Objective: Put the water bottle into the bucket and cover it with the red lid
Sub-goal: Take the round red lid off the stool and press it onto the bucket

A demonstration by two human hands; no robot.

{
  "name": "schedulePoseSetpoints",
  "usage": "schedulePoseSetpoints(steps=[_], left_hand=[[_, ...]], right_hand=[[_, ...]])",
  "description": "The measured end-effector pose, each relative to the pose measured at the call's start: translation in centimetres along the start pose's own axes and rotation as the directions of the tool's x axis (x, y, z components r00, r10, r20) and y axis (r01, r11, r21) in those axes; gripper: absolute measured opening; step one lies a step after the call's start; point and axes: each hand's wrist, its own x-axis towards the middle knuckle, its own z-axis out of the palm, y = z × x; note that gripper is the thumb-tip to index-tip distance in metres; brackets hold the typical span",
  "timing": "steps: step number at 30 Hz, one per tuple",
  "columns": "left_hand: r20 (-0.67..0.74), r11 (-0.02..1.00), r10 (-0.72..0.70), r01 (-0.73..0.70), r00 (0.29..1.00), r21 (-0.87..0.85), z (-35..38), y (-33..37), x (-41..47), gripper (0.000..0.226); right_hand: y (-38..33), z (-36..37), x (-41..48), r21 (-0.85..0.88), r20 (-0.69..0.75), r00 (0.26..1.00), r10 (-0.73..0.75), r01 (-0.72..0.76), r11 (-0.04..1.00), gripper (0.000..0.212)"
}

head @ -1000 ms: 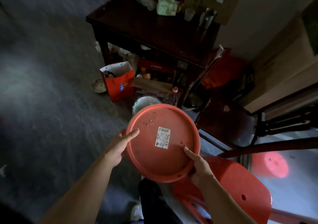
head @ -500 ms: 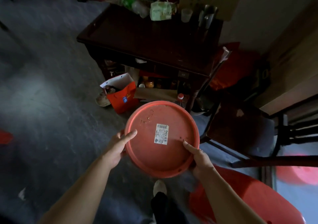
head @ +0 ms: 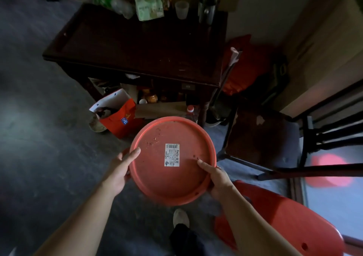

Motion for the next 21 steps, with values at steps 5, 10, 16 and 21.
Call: schedulePoseSetpoints(steps=[5, 10, 16, 21], left_hand=[[0.007, 0.998, -0.021, 0.022, 1.000, -0.050, -1.4, 0.4, 1.1, 0.103], [0.027, 0.998, -0.020, 0.021, 0.999, -0.055, -3.4, 1.5, 3.0, 0.088], [0.092, 1.000, 0.000, 0.001, 0.996, -0.013, -6.9, 3.7, 6.9, 0.064], [0.141, 0.986, 0.051, -0.072, 0.989, 0.153, -10.1, 5.5, 11.0, 0.106]], right_hand=[[-0.8, 1.6, 0.8, -0.031, -0.027, 1.000, 0.004, -0.005, 0.999, 0.046], [-0.7, 4.6, 1.8, -0.078, -0.046, 0.999, -0.006, 0.003, 0.997, 0.056], [0.4, 8.8, 2.9, -0.057, -0.076, 0.997, -0.009, 0.004, 0.998, 0.052], [1.6, 12.4, 4.2, -0.016, -0.115, 0.993, -0.030, 0.029, 0.999, 0.052]])
